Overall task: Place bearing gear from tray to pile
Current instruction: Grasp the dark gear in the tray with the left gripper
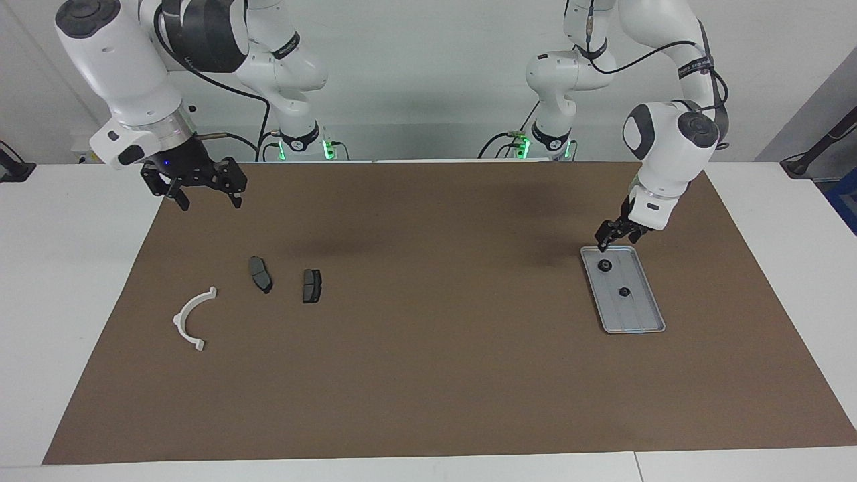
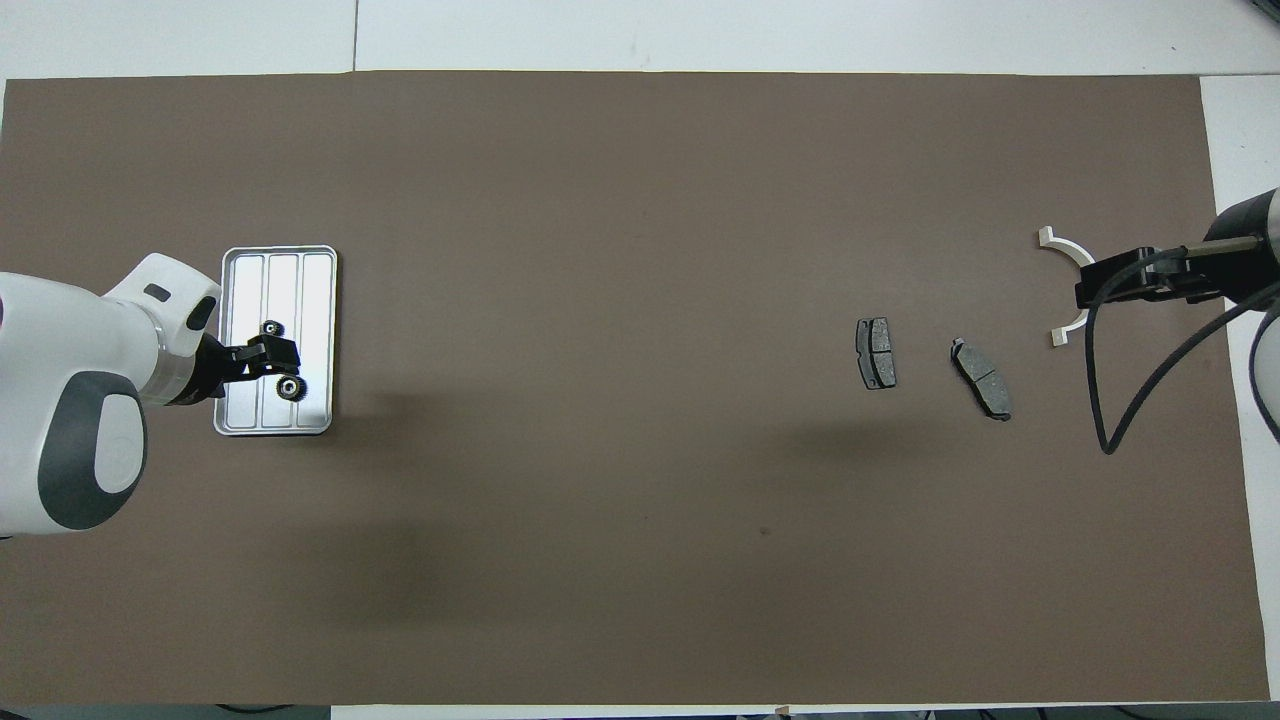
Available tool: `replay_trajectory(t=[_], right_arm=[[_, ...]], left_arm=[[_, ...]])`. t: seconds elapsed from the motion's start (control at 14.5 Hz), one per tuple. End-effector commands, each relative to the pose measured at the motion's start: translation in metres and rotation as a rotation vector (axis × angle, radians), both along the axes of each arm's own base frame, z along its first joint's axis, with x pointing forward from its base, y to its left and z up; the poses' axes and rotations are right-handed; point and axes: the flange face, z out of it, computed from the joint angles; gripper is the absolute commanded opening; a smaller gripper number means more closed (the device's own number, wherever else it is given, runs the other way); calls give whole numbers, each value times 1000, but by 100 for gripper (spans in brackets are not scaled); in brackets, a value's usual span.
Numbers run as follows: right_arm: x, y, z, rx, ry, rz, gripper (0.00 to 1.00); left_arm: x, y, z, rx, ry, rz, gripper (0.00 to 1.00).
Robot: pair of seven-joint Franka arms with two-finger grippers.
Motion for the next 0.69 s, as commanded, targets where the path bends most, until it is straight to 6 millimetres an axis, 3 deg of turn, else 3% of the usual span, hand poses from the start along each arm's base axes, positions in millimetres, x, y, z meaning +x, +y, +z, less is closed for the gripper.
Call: replay_trajectory(t=[0.0,0.07,0.21,0.34,0.62], right_arm=[[-6,-2,1,2,-38,46,100],[-6,-2,1,0,-38,57,100],[-6,-3,0,0,-36,57,100],[-6,-3,0,0,-36,57,100],[-6,-2,0,0,-35,62,100]], left_arm=[[-4,15,-24,11,-3,26,81],[-4,16,-28,11,-6,29,71],[-2,17,-33,10,-12,32,61],[3,17,-51,9,-16,43,61],[7,15,-66,8,-15,32,63]])
